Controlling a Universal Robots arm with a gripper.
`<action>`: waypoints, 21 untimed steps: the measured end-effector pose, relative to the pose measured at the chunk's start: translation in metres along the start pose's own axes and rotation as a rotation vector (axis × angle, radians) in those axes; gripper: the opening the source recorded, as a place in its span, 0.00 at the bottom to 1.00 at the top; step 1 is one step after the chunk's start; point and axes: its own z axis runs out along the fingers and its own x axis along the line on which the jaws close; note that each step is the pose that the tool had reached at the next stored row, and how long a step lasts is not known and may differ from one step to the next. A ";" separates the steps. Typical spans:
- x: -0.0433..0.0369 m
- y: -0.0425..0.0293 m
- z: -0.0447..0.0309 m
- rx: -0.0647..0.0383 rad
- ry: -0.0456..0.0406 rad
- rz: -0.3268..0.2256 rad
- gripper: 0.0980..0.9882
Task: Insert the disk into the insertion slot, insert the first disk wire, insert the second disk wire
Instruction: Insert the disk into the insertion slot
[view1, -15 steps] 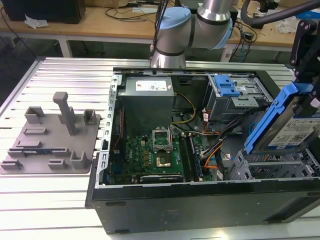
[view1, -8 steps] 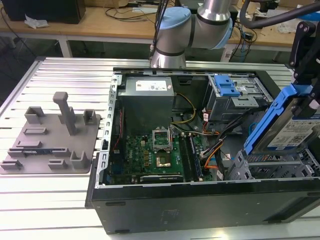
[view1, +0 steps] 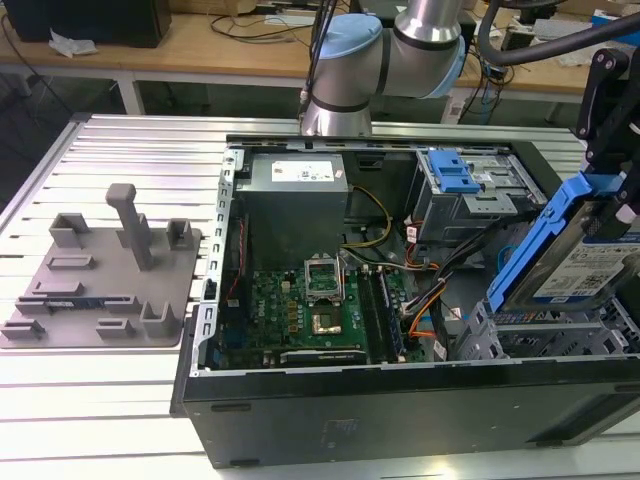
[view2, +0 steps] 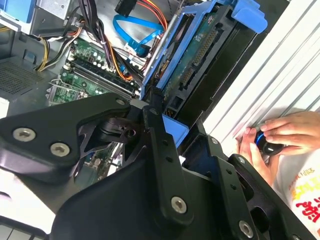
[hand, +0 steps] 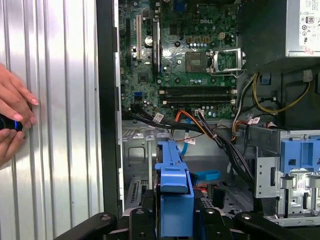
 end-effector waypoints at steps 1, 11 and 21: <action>0.0003 -0.0002 0.0007 0.000 -0.0001 0.000 0.30; 0.0011 0.0001 0.0089 0.000 0.0001 0.001 0.30; 0.0017 0.0007 0.0211 0.000 0.0000 0.001 0.30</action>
